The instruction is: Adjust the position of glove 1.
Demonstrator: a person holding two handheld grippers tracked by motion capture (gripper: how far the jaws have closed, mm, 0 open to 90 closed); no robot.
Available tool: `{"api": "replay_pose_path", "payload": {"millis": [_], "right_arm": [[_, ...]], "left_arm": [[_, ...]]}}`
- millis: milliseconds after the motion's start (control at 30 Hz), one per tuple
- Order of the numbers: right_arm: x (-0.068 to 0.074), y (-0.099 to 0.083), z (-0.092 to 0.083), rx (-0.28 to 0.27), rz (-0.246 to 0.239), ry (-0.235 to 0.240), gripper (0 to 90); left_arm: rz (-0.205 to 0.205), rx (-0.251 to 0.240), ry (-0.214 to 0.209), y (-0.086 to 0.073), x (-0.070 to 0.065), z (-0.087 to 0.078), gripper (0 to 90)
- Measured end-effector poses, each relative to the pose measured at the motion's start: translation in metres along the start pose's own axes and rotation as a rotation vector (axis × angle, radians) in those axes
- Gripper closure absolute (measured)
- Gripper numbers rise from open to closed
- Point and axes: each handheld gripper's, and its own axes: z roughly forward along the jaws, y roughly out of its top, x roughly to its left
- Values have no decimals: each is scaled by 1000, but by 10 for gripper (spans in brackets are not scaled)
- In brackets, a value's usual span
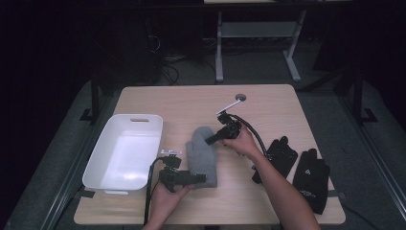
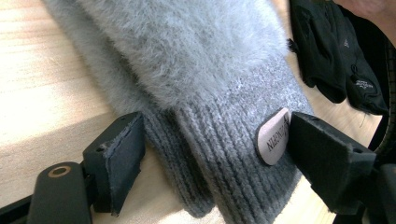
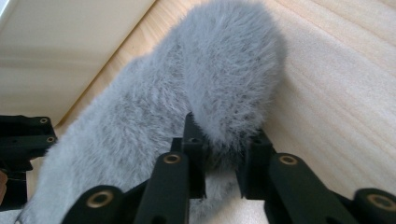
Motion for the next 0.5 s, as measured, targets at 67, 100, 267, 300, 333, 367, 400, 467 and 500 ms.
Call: {"api": "replay_pose_path", "payload": {"millis": [67,100,267,300,333,367,400,467,500], "right_arm": [[2,-3,-4,-17,-4,0,790],[2,-4,-6,-29,-6,3,793],[3,-14,-20,-66,-10,-10,796],[3,-17,-24,-74,-10,-8,796],[3,-17,-24,-74,-10,-8,796],[3,-23,-31,-78,-9,-15,796],[3,-23,-31,-78,-9,-15,796],[0,-32,-39,-95,-1,-23,796],[-1,-35,-41,-100,3,-25,796]], "left_arm": [[-10,15,-4,1,0,0,193],[-13,20,-8,1,1,0,193],[-63,56,-63,2,4,3,205],[-63,56,-63,2,4,3,205],[-74,63,-77,2,4,4,205],[-89,80,-106,2,4,7,217],[-89,80,-106,2,4,7,224],[-78,91,-123,3,0,11,250],[-72,95,-131,4,-1,12,276]]}}
